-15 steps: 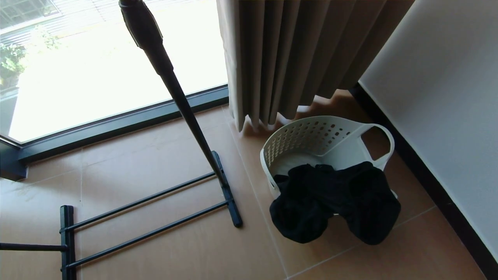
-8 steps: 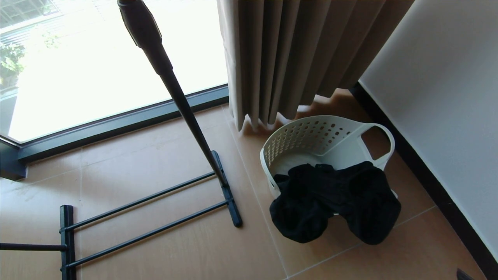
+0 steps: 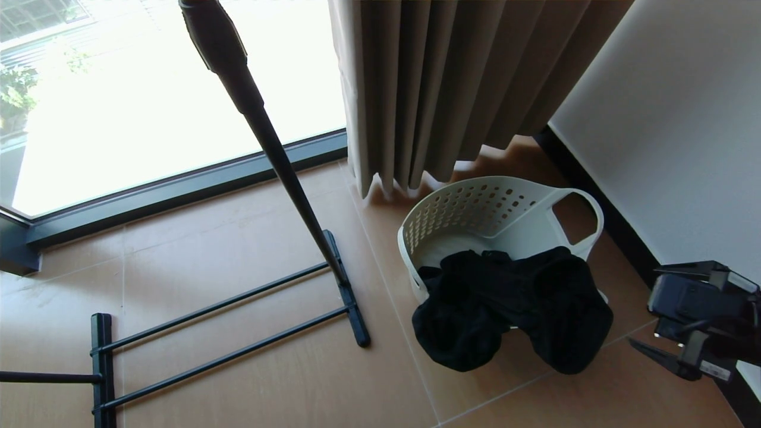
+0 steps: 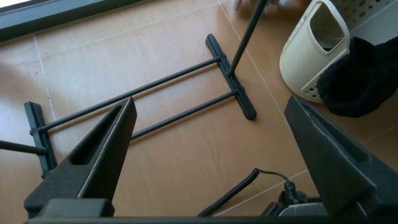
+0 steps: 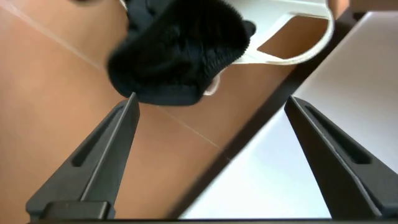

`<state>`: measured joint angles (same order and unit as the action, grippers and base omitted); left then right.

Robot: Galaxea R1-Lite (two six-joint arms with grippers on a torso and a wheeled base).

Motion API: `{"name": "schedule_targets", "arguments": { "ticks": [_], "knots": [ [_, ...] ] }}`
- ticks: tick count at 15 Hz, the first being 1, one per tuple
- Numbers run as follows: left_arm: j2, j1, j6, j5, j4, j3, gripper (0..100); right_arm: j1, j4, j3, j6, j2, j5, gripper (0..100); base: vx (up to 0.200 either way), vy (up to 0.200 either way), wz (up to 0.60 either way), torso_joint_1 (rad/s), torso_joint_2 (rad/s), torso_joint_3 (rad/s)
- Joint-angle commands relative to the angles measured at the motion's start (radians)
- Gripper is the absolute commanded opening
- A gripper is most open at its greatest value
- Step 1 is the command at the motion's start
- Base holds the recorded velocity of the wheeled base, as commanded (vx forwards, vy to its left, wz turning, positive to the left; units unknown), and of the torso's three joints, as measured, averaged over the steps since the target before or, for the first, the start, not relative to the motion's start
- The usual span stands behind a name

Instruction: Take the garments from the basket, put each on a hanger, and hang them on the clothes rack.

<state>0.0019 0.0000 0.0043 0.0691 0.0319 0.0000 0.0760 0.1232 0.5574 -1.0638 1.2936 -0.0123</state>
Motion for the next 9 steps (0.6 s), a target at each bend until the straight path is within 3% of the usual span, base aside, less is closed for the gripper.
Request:
{"name": "schedule_targets", "arguments": {
  "ticks": [1, 6, 9],
  "knots": [
    [0.000, 0.000, 0.000, 0.000, 0.000, 0.000, 100, 0.044, 0.004, 0.111, -0.076, 0.236, -0.089, 100, 0.000, 0.000, 0.00, 0.000, 0.00, 0.000],
    [0.000, 0.000, 0.000, 0.000, 0.000, 0.000, 100, 0.081, 0.006, 0.331, -0.076, 0.481, -0.227, 100, 0.000, 0.000, 0.00, 0.000, 0.00, 0.000],
    [0.000, 0.000, -0.001, 0.000, 0.000, 0.000, 100, 0.070, 0.018, 0.421, -0.074, 0.586, -0.238, 100, 0.000, 0.000, 0.00, 0.000, 0.00, 0.000]
  ]
}}
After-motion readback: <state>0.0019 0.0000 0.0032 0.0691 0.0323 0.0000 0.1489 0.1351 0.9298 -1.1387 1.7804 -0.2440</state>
